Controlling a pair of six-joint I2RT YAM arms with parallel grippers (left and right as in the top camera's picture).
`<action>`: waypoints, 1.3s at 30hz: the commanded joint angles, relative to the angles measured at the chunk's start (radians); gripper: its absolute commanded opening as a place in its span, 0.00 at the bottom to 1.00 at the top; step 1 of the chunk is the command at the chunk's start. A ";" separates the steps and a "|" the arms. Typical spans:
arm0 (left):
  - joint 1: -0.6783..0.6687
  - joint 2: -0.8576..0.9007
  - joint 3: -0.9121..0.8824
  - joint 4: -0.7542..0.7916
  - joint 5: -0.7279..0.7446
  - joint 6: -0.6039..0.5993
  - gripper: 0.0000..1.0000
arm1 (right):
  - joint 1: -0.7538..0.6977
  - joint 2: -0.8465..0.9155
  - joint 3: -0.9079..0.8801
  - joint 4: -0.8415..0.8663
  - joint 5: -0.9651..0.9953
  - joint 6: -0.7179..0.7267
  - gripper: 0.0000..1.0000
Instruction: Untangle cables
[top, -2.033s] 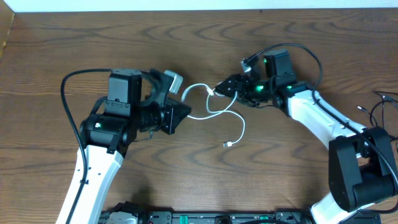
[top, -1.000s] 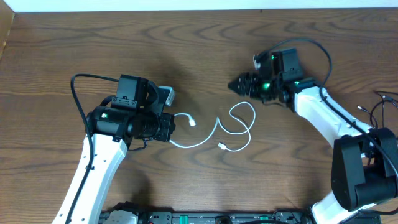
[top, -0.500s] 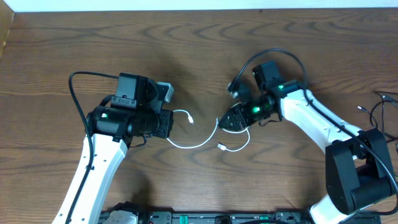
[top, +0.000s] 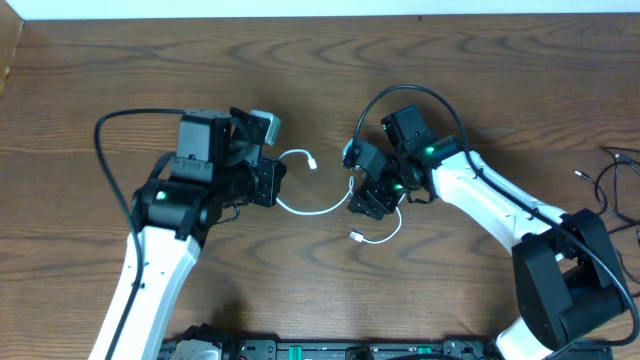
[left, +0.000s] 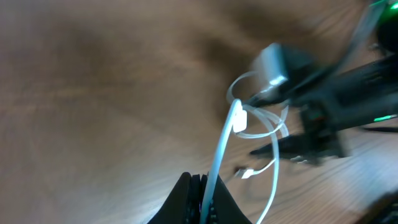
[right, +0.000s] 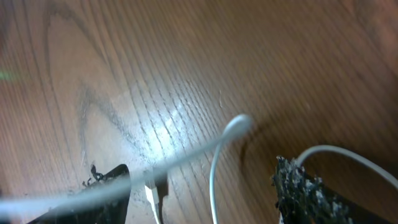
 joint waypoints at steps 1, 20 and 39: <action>0.003 -0.072 0.035 0.043 0.109 -0.043 0.07 | 0.028 -0.017 0.005 0.032 0.031 -0.019 0.70; 0.003 -0.125 0.035 0.053 0.053 -0.094 0.07 | 0.024 -0.017 0.005 0.402 -0.257 0.229 0.59; 0.105 -0.133 0.035 0.325 0.274 -0.607 0.07 | -0.038 -0.017 0.005 0.552 -0.511 0.230 0.51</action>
